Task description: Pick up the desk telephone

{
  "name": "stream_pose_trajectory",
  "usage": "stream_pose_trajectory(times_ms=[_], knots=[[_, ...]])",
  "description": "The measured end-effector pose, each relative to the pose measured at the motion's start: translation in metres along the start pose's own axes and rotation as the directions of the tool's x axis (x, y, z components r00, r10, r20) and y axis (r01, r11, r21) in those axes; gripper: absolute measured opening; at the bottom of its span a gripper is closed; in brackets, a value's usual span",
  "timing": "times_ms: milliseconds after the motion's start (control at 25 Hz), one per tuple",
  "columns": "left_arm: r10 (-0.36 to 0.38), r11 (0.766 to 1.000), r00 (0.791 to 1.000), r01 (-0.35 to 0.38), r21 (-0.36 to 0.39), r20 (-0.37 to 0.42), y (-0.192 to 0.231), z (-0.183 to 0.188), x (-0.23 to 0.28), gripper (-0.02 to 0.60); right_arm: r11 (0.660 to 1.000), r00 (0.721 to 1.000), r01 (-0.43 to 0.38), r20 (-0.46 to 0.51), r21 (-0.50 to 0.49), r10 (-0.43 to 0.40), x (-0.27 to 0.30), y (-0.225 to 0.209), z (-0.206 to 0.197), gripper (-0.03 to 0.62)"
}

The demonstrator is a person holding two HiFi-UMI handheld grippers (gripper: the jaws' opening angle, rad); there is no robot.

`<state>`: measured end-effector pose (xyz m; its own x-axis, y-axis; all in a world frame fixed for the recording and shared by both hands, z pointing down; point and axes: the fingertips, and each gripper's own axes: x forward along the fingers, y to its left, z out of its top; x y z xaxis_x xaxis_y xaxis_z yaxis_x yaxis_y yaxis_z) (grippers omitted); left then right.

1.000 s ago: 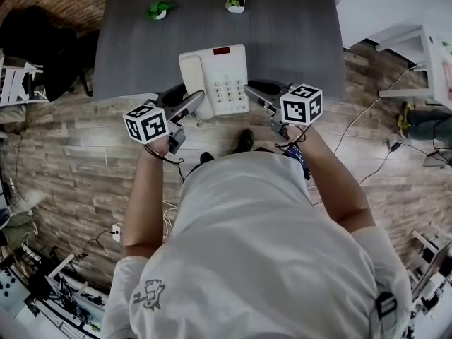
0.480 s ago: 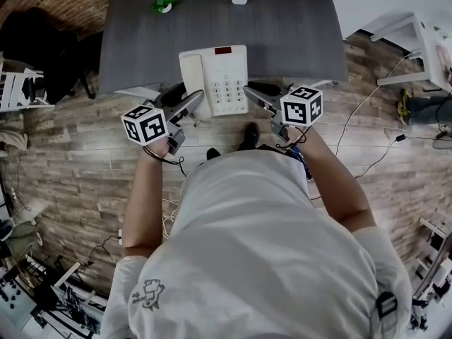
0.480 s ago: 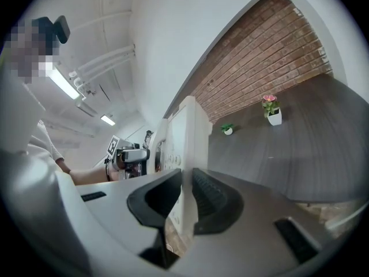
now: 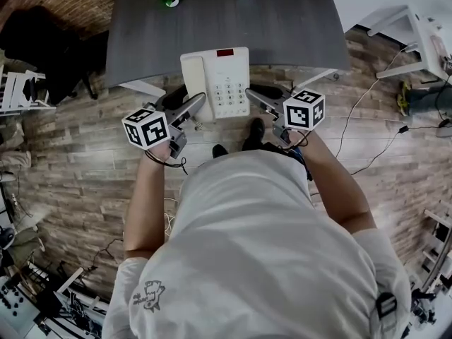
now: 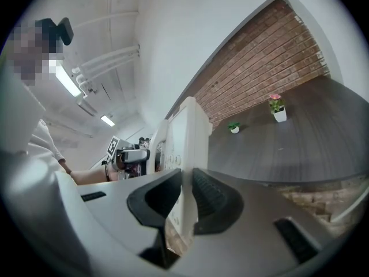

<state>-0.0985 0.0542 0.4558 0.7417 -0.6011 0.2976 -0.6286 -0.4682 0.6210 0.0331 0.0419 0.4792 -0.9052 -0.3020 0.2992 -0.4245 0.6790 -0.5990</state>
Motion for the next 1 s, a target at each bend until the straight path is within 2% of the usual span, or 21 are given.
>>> stream_pose_trajectory(times_ms=[520, 1000], knots=[[-0.019, 1.0, 1.0, 0.019, 0.004, -0.001, -0.002, -0.025, -0.053, 0.296, 1.0, 1.0, 0.014, 0.011, -0.006, -0.014, 0.013, 0.048, -0.034, 0.066], [-0.016, 1.0, 1.0, 0.016, 0.0, 0.001, 0.003, -0.035, -0.073, 0.296, 1.0, 1.0, 0.021, 0.001, -0.005, -0.021, 0.024, 0.063, -0.048, 0.067]])
